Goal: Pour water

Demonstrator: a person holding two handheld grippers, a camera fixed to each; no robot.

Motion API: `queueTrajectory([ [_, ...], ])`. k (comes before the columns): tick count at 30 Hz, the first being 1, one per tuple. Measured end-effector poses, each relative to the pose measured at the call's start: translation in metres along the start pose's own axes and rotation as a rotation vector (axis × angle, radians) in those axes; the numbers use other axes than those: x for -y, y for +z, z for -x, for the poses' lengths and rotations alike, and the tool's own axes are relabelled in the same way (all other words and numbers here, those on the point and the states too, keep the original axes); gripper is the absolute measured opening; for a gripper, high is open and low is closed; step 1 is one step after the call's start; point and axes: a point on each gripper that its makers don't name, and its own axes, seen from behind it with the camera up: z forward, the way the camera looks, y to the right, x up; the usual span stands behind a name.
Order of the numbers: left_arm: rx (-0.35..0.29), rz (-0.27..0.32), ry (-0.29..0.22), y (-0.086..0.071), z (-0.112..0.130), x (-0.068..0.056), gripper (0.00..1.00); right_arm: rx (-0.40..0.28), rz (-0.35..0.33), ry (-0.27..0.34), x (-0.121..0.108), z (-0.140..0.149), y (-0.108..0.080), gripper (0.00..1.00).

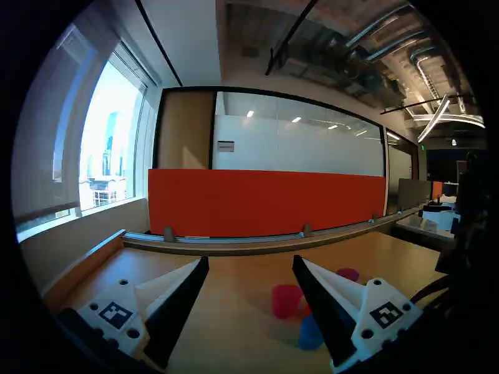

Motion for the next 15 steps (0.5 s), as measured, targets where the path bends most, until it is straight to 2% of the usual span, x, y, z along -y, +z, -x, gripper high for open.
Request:
queueTrajectory([
  [7,0.003,0.075,-0.032,0.003,-0.017,-0.015,1.0,0.009,-0.04,0.037,0.001,-0.019,0.005,0.99],
  [15,0.031,0.121,-0.039,0.008,-0.016,-0.022,1.0,0.037,-0.165,0.03,0.02,-0.019,0.004,0.99],
])
